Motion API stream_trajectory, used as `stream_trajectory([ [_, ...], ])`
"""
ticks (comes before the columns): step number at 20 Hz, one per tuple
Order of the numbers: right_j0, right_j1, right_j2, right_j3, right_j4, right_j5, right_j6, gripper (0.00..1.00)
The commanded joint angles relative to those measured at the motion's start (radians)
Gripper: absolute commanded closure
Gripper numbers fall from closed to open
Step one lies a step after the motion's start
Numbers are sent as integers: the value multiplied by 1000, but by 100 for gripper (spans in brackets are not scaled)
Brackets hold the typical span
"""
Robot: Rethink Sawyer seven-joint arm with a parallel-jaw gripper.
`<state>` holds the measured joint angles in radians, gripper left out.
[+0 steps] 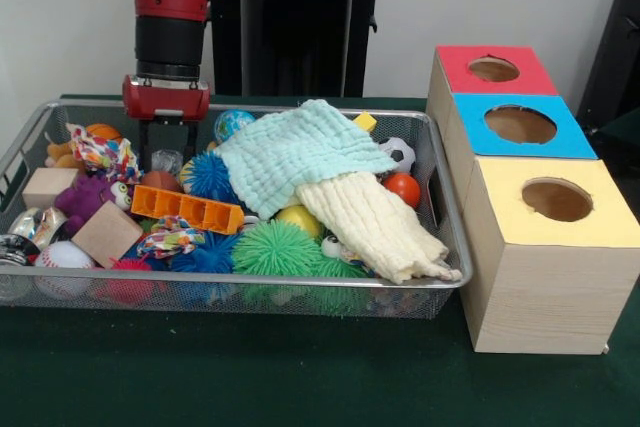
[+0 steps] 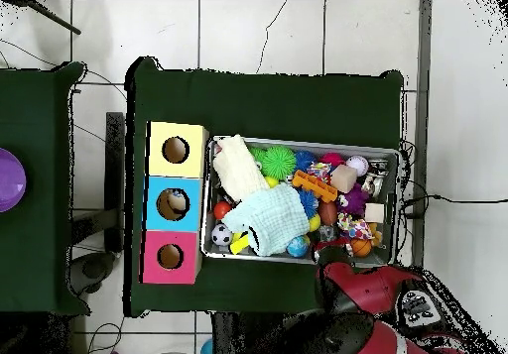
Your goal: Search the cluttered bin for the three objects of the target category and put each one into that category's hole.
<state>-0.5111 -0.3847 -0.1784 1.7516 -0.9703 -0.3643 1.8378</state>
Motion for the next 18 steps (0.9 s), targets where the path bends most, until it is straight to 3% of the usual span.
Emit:
stream_trajectory([
  [1, 11, 142, 42, -136, 49, 36, 72, 0],
  [18, 0, 135, 54, -135, 37, 45, 78, 0],
])
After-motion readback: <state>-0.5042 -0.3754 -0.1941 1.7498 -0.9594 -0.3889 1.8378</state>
